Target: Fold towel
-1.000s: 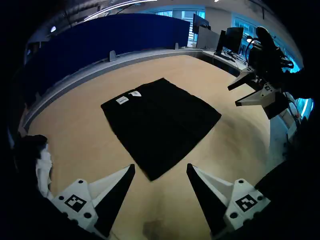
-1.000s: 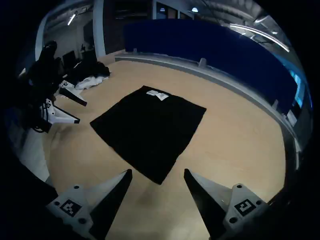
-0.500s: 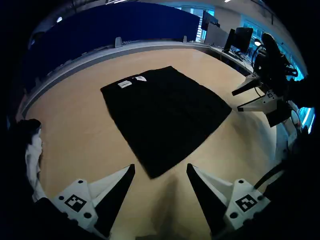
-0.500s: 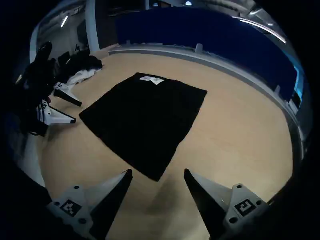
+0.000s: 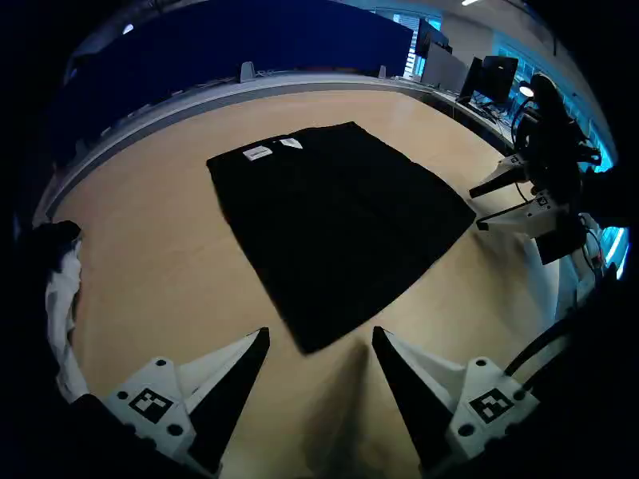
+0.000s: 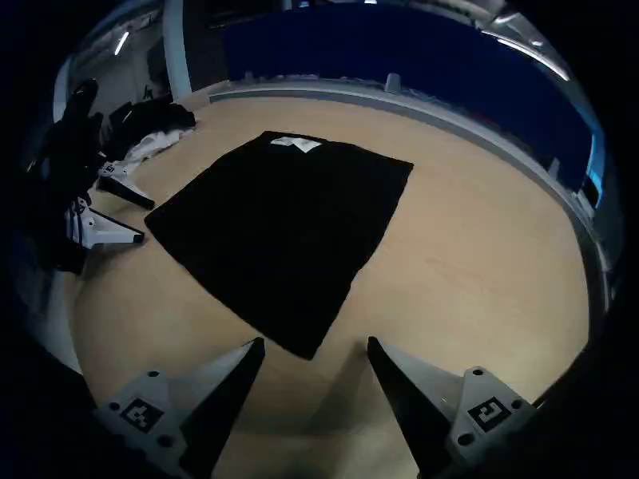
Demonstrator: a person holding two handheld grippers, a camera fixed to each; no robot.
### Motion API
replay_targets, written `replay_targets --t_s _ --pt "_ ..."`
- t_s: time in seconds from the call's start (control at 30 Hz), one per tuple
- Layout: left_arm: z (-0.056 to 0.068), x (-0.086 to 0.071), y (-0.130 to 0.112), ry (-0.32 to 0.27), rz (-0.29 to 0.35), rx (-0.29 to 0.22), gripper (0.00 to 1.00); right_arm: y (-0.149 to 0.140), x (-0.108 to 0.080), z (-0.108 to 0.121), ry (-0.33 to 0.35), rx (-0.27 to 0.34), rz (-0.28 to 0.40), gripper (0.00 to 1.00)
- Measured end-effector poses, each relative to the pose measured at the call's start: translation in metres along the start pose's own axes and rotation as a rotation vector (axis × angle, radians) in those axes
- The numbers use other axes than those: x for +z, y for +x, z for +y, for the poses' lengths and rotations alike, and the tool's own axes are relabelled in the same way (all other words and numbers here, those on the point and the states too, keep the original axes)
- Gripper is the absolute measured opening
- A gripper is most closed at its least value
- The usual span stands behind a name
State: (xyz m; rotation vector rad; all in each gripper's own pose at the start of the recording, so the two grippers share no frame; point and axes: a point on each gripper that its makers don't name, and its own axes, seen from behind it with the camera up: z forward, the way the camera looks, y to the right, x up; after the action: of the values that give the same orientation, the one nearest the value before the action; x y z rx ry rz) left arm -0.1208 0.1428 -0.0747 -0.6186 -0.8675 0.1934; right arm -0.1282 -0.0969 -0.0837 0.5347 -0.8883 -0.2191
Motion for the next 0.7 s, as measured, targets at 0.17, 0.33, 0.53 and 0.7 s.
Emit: replay_targets --t_s 0.17,0.33,0.53,0.7 --pt "-0.002 0.001 -0.002 0.024 -0.007 0.022 0.86 -0.003 0.002 0.0 -0.005 -0.018 -0.004 0.81" --pt "-0.008 0.001 -0.002 0.047 -0.014 0.008 0.7 -0.003 0.004 0.0 -0.011 -0.014 -0.004 0.59" --pt "-0.013 0.0 -0.003 0.071 -0.024 0.002 0.52 -0.003 0.005 -0.001 -0.012 -0.004 -0.002 0.42" --pt "-0.011 0.001 -0.003 0.081 -0.031 0.035 0.52 -0.003 0.004 -0.003 -0.012 -0.027 0.001 0.45"
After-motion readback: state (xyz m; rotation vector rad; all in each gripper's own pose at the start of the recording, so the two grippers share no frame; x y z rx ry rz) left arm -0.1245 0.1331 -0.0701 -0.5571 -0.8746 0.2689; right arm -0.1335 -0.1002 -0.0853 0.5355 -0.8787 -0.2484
